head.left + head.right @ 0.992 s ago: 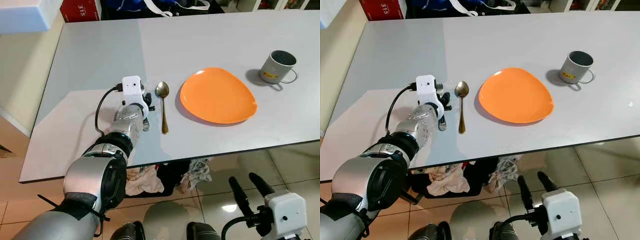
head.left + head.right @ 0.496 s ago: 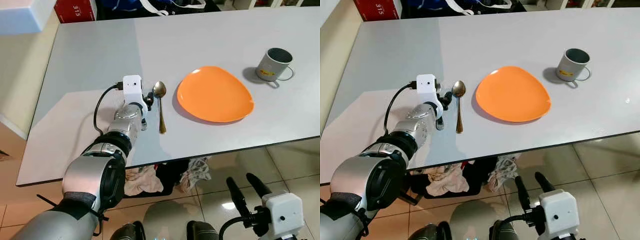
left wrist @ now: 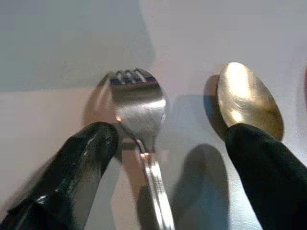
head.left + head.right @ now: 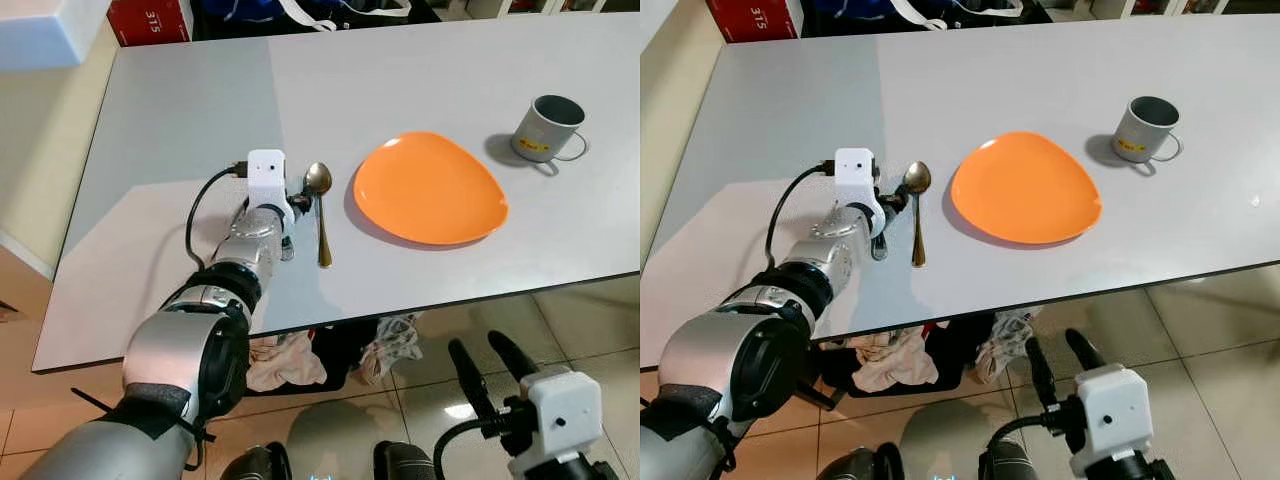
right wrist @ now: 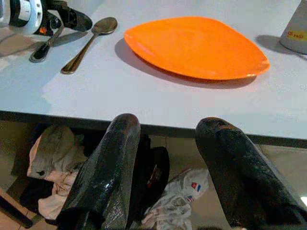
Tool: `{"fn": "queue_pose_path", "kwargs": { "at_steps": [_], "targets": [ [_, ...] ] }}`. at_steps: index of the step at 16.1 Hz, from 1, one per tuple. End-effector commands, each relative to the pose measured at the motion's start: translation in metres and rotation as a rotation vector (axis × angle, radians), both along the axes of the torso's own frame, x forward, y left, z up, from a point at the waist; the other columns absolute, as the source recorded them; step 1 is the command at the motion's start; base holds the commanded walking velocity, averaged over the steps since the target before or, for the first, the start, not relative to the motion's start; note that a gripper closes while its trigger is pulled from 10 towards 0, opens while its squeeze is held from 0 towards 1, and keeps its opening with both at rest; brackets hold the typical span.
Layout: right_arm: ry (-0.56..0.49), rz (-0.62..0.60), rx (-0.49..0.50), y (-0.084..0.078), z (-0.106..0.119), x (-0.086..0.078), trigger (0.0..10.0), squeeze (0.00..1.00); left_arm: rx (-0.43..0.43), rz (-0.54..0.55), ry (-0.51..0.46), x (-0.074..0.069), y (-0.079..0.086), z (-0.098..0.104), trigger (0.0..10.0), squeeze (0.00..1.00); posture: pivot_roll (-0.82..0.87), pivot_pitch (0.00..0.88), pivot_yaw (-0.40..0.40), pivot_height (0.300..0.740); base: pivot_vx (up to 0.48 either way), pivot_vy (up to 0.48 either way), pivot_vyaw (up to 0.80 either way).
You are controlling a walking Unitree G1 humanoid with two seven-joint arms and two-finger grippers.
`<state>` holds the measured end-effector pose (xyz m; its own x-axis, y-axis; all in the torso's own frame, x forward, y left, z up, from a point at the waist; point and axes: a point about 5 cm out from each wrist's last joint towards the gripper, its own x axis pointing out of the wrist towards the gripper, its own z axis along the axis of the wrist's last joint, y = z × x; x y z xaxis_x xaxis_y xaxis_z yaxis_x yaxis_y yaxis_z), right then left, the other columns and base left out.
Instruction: Setting the table
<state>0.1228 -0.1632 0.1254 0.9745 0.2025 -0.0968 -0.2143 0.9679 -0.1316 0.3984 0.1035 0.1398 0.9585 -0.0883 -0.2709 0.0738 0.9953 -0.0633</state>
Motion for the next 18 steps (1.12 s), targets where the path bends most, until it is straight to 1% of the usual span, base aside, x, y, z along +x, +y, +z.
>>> {"fn": "queue_pose_path", "kwargs": {
  "at_steps": [1,4,5,18],
  "targets": [
    [0.033,-0.008,0.005,-0.0013,-0.0064,-0.0009,10.0,0.00,0.022,-0.010,-0.014,0.0020,0.0015,0.0045,10.0,1.00,-0.34,0.117,0.051,0.740,0.000,0.000,0.00],
    [0.031,-0.006,0.005,-0.0010,-0.0078,0.0018,10.0,0.00,0.034,-0.013,-0.015,0.0012,0.0017,0.0027,10.0,1.00,-0.33,0.106,0.047,0.740,0.000,0.000,0.00],
    [0.028,-0.004,0.006,-0.0006,-0.0087,0.0040,10.0,0.00,0.064,-0.015,-0.027,0.0011,0.0006,0.0031,10.0,0.53,-0.32,0.101,0.047,0.740,0.000,0.000,0.00],
    [0.028,-0.004,0.006,-0.0006,-0.0087,0.0040,10.0,0.00,0.064,-0.015,-0.027,0.0011,0.0006,0.0031,10.0,0.53,-0.32,0.101,0.047,0.740,0.000,0.000,0.00]
  ]
}}
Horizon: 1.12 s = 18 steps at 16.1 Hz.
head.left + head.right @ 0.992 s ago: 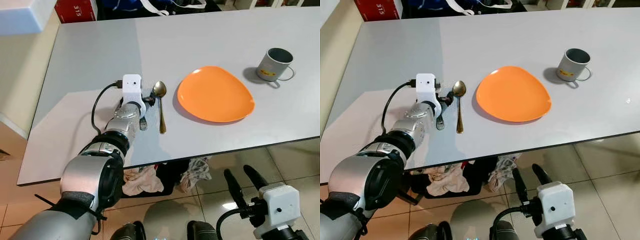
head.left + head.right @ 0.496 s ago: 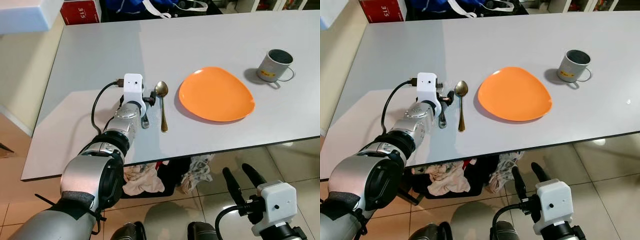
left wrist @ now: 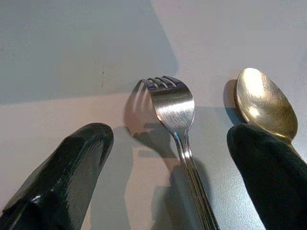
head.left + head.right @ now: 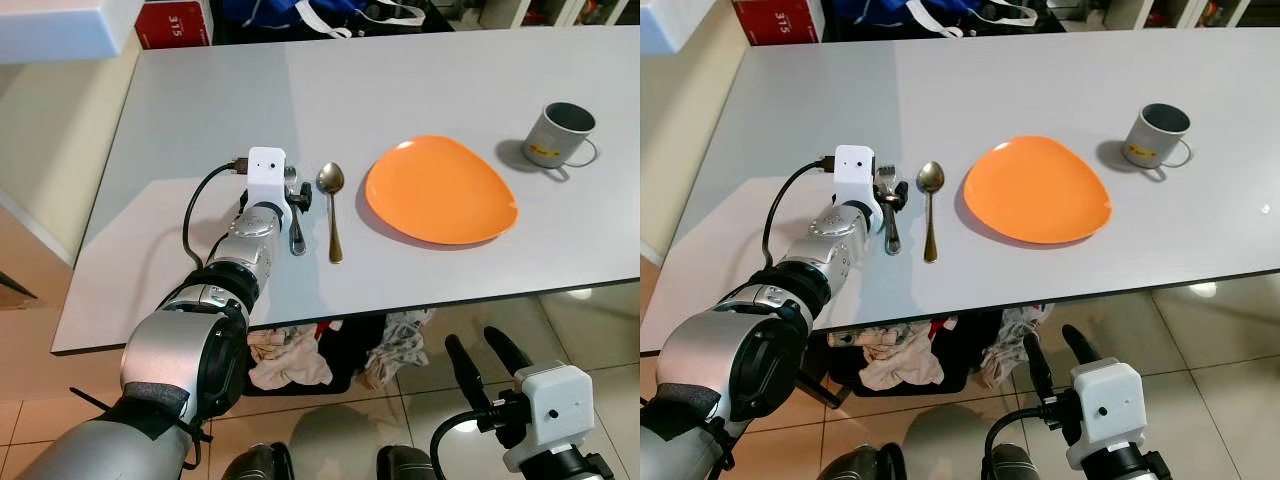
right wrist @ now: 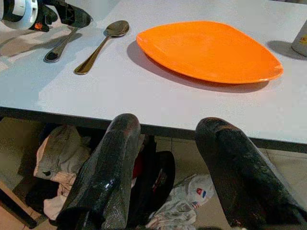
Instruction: Setting the table
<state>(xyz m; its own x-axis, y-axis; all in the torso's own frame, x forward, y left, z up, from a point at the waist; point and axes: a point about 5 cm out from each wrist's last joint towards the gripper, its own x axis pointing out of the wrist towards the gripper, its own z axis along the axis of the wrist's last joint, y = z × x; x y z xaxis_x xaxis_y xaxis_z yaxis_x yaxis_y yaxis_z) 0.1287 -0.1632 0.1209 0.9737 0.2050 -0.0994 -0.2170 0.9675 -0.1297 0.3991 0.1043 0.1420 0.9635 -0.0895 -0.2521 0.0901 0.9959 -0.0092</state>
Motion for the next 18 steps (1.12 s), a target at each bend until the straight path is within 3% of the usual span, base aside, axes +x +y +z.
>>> {"fn": "queue_pose_path", "kwargs": {
  "at_steps": [1,3,4,5,7,11,13,15,18],
  "targets": [
    [0.025,-0.006,0.005,-0.001,-0.004,-0.002,10.0,0.00,0.012,0.001,-0.003,0.000,0.000,0.001,10.0,0.53,-0.32,0.101,0.047,0.740,0.000,0.000,0.00],
    [0.025,-0.006,0.005,-0.001,-0.004,-0.002,10.0,0.00,0.012,0.001,-0.003,0.000,0.000,0.001,10.0,0.53,-0.32,0.101,0.047,0.740,0.000,0.000,0.00],
    [0.023,-0.005,0.005,0.000,-0.005,-0.001,10.0,0.00,0.020,-0.006,-0.010,0.001,-0.001,0.002,10.0,0.06,-0.32,0.101,0.047,0.740,0.000,0.000,0.00],
    [0.007,0.007,0.013,0.001,-0.009,0.010,10.0,0.00,-0.047,-0.206,-0.303,0.008,-0.032,0.058,10.0,0.00,-0.27,0.074,0.044,0.740,0.000,0.000,0.00],
    [-0.002,0.016,0.016,0.002,-0.011,0.016,10.0,0.00,-0.090,-0.336,-0.468,0.003,-0.051,0.089,10.0,0.00,-0.26,0.070,0.042,0.740,0.000,0.000,0.00],
    [-0.008,0.024,0.018,0.004,-0.011,0.020,10.0,0.00,-0.117,-0.391,-0.529,-0.001,-0.059,0.104,10.0,0.00,-0.25,0.063,0.045,0.740,0.000,0.000,0.00],
    [-0.022,0.020,0.011,0.003,-0.013,0.025,10.0,0.00,-0.091,-0.372,-0.560,-0.004,-0.048,0.105,10.0,0.00,-0.25,0.057,0.051,0.740,0.000,0.000,0.00],
    [-0.036,-0.001,0.009,0.002,-0.013,0.029,10.0,0.00,-0.055,-0.359,-0.551,-0.011,-0.033,0.093,10.0,0.00,-0.23,0.056,0.053,0.740,0.000,0.000,0.00],
    [-0.052,-0.019,0.012,0.000,-0.015,0.038,10.0,0.00,0.014,-0.255,-0.474,-0.025,0.013,0.064,10.0,0.00,-0.20,0.057,0.054,0.740,0.000,0.000,0.00]
  ]
}}
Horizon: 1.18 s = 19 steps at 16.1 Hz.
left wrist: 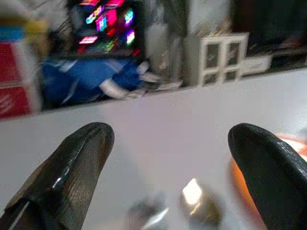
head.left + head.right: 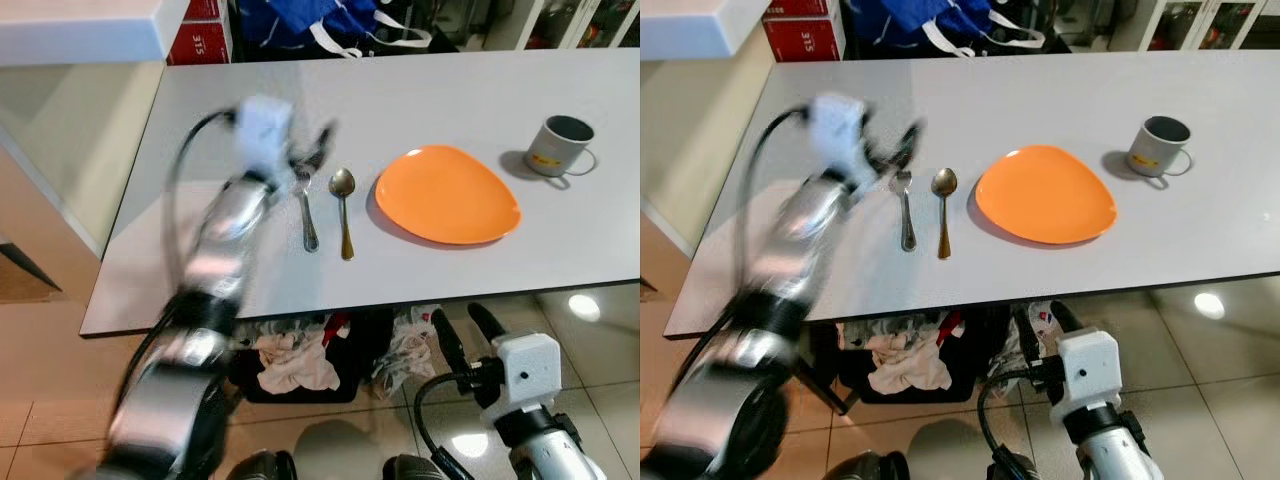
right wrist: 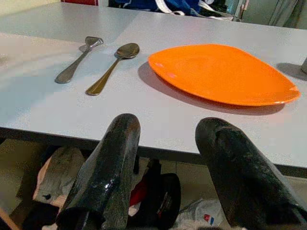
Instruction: Setting the table
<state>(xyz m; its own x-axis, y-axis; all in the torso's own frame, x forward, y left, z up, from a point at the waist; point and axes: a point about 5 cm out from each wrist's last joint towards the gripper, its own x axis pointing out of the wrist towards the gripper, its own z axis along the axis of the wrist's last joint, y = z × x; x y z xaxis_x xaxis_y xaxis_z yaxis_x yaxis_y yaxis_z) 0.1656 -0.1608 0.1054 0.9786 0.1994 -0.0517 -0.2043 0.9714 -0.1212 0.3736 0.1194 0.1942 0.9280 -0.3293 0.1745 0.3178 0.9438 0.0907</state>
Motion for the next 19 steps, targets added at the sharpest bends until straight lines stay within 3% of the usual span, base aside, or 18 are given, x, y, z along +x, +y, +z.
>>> {"fn": "queue_pose_path", "kwargs": {
  "at_steps": [1,4,5,7,8,9,10,11,12,15,19],
  "targets": [
    [-0.019,-0.024,-0.007,-0.004,0.000,0.006,10.0,0.00,0.030,0.044,-0.012,-0.009,0.016,0.003,10.0,0.00,-0.19,0.055,0.053,0.740,0.000,0.000,0.00],
    [-0.056,-0.052,-0.018,-0.007,0.003,0.016,10.0,0.00,0.046,0.116,0.019,-0.030,0.042,-0.007,10.0,0.00,-0.16,0.052,0.050,0.740,0.000,0.000,0.00],
    [-0.100,-0.108,-0.035,-0.012,0.007,0.027,10.0,0.00,0.089,0.113,0.056,-0.054,0.050,-0.021,10.0,0.00,-0.14,0.046,0.046,0.740,0.000,0.000,0.00],
    [-0.128,-0.141,-0.038,-0.014,0.010,0.035,10.0,0.00,0.086,0.121,0.137,-0.074,0.058,-0.044,10.0,0.00,-0.13,0.036,0.046,0.740,0.000,0.000,0.00],
    [-0.132,-0.144,-0.036,-0.014,0.010,0.038,10.0,0.00,0.080,0.106,0.170,-0.085,0.058,-0.054,10.0,0.00,-0.12,0.032,0.046,0.740,0.000,0.000,0.00],
    [-0.136,-0.153,-0.021,-0.013,0.009,0.042,10.0,0.00,0.037,0.063,0.257,-0.112,0.055,-0.077,10.0,0.00,-0.12,0.025,0.043,0.740,0.000,0.000,0.00],
    [-0.136,-0.153,-0.021,-0.013,0.009,0.042,10.0,0.00,0.037,0.063,0.257,-0.112,0.055,-0.077,10.0,0.00,-0.12,0.025,0.043,0.740,0.000,0.000,0.00],
    [-0.139,-0.154,-0.016,-0.012,0.008,0.045,10.0,0.00,0.003,0.043,0.282,-0.127,0.047,-0.079,10.0,0.00,-0.11,0.018,0.039,0.740,0.000,0.000,0.00],
    [-0.141,-0.152,-0.015,-0.012,0.008,0.046,10.0,0.00,0.013,0.046,0.258,-0.128,0.043,-0.074,10.0,0.00,-0.11,0.015,0.035,0.740,0.000,0.000,0.00],
    [-0.144,-0.144,-0.012,-0.012,0.006,0.051,10.0,0.00,0.053,0.079,0.243,-0.115,0.043,-0.068,10.0,0.00,-0.11,0.005,0.027,0.740,0.000,0.000,0.00],
    [-0.149,-0.136,-0.010,-0.008,0.007,0.050,10.0,0.00,0.044,0.090,0.235,-0.102,0.038,-0.063,10.0,0.00,-0.12,0.000,0.026,0.740,0.000,0.097,0.00]
  ]
}}
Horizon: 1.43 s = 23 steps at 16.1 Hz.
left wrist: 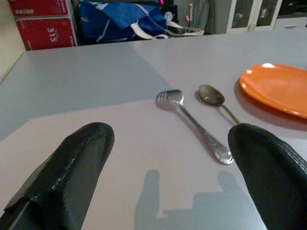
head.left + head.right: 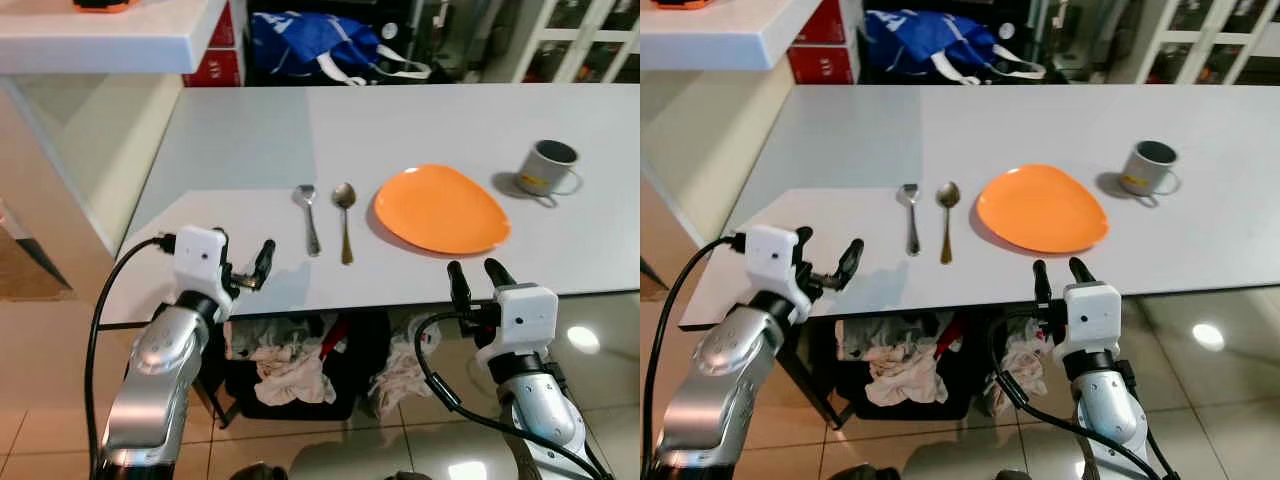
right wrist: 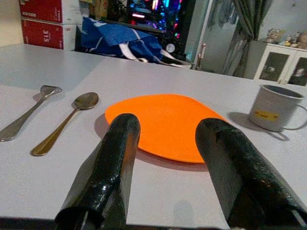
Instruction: Setting the table
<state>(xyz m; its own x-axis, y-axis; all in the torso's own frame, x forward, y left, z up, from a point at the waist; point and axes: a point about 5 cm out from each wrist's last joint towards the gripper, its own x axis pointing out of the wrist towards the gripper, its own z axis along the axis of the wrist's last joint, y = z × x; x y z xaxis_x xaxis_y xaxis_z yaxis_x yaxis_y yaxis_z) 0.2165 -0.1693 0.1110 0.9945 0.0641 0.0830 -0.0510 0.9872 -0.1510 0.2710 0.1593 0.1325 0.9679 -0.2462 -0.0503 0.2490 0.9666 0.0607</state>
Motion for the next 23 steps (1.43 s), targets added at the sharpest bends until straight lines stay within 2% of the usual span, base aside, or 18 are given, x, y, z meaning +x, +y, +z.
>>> {"fn": "queue_pose_path", "kwargs": {
  "at_steps": [1,10,19,20,23],
  "targets": [
    [-0.013,0.003,0.002,0.001,0.002,-0.001,10.0,0.00,0.011,-0.002,0.006,0.003,-0.002,0.000,10.0,0.00,-0.12,0.000,0.028,0.740,0.000,0.465,0.00],
    [0.002,0.007,0.007,0.004,-0.003,-0.004,10.0,0.00,0.007,0.003,0.016,0.010,-0.007,0.002,10.0,0.00,-0.13,0.001,0.038,0.740,0.000,0.479,0.00],
    [0.016,0.031,0.005,0.003,-0.010,-0.003,10.0,0.00,0.009,0.003,-0.004,0.006,-0.011,0.005,10.0,0.00,-0.12,0.004,0.034,0.740,0.000,0.464,0.00],
    [0.019,0.045,-0.016,0.005,-0.010,-0.002,10.0,0.00,0.021,0.000,-0.003,0.007,-0.012,0.005,10.0,0.00,-0.12,0.004,0.034,0.740,0.000,0.424,0.80],
    [0.026,0.024,0.011,0.003,-0.012,0.000,10.0,0.00,0.036,-0.001,-0.005,0.012,-0.012,0.007,10.0,0.00,-0.12,0.005,0.032,0.740,0.000,0.141,0.27]
  ]
}}
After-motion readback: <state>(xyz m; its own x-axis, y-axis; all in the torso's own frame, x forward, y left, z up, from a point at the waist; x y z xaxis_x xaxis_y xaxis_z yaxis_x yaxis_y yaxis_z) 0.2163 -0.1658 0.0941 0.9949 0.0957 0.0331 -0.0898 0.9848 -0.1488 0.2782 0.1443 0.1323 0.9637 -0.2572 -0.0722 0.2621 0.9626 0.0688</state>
